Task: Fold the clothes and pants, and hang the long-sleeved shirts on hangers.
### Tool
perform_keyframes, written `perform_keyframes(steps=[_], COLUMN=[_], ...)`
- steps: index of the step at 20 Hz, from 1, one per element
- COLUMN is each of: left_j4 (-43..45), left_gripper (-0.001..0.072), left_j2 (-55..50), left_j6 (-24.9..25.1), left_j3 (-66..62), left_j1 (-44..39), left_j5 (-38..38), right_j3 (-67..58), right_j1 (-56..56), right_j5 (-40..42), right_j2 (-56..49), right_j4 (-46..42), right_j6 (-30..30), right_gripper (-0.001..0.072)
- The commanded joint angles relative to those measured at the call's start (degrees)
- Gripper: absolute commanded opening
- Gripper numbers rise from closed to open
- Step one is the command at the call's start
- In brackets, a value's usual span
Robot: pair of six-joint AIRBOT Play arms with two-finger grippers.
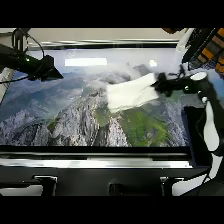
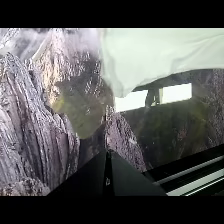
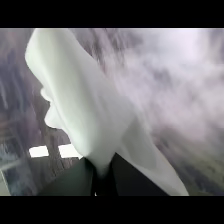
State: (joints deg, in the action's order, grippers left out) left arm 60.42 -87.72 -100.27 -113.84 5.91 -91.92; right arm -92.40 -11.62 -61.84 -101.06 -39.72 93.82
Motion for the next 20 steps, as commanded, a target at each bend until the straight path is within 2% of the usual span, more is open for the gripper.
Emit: perform_keyframes(steps=[1,3,6,10,12,15,20], left_j4=[0.7,0.7,0.7,0.7,0.7,0.7,0.7], left_gripper=[0.0019,0.0019,0.0019,0.0019,0.0019,0.0019,0.0019], left_j2=[0.0,0.0,0.0,0.0,0.0,0.0,0.0], left_j6=[0.0,0.0,0.0,0.0,0.0,0.0,0.0], left_j3=[0.0,0.0,0.0,0.0,0.0,0.0,0.0], left_j1=[0.1,0.1,0.1,0.1,0.1,0.1,0.1], left_j5=[0.0,0.0,0.0,0.0,0.0,0.0,0.0], right_j3=[-7.3,-9.5,-9.8,-9.8,-9.8,-9.8,-9.8], right_j1=[-5.3,-8.1,-11.4,-13.1,-13.0,-13.0,-13.1], right_j5=[3.4,5.2,8.1,4.8,1.5,-4.2,-17.7], right_j2=[0.4,1.8,6.0,11.8,14.2,16.9,19.5], right_j4=[-6.4,-12.0,-23.2,-40.1,-45.7,-50.5,-52.9], right_j6=[10.9,18.2,32.4,50.0,56.2,61.5,59.9], right_gripper=[0.0027,0.0027,0.0027,0.0027,0.0027,0.0027,0.0027])
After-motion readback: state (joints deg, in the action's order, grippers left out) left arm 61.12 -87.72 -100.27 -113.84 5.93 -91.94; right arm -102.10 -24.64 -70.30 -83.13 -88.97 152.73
